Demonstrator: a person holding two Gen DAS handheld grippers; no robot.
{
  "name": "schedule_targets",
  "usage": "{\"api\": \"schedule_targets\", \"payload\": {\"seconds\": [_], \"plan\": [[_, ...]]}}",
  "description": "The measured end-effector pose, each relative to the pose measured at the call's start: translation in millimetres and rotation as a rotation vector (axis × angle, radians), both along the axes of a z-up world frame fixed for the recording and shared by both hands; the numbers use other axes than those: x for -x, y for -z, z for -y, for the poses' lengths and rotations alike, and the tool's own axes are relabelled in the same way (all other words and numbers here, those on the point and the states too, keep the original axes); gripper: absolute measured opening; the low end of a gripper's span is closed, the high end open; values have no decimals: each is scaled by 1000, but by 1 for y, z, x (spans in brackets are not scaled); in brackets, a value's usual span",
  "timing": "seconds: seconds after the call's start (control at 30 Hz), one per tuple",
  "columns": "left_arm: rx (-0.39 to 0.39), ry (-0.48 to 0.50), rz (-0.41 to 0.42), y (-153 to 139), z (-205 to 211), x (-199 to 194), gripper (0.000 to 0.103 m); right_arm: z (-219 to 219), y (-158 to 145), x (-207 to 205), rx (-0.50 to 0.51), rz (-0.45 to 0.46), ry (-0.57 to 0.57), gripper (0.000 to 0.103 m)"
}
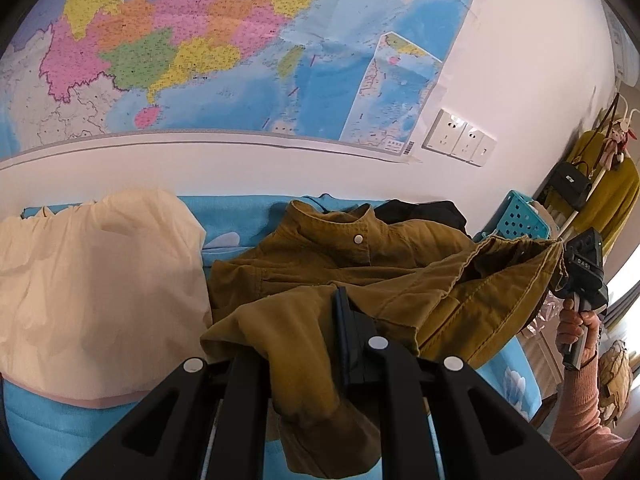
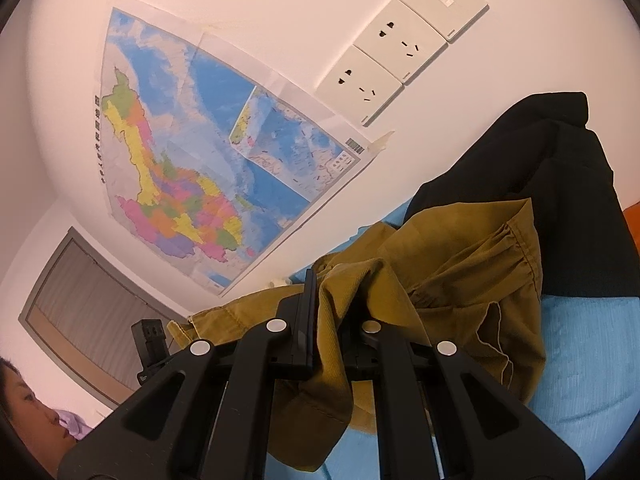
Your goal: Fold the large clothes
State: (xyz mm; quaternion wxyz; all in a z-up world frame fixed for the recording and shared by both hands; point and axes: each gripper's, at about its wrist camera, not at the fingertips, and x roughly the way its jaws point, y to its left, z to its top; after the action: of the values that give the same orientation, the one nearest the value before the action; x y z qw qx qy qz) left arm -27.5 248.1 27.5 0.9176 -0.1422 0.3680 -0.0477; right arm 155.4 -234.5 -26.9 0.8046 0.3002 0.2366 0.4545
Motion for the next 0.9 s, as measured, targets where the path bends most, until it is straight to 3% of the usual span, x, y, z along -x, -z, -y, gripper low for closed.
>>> {"api": "schedule_targets", "payload": {"seconds": [0.9], "plan": [[2,-53,-79,30,-16,-60,11,-19,6,-50,35,-84,28,7]]}}
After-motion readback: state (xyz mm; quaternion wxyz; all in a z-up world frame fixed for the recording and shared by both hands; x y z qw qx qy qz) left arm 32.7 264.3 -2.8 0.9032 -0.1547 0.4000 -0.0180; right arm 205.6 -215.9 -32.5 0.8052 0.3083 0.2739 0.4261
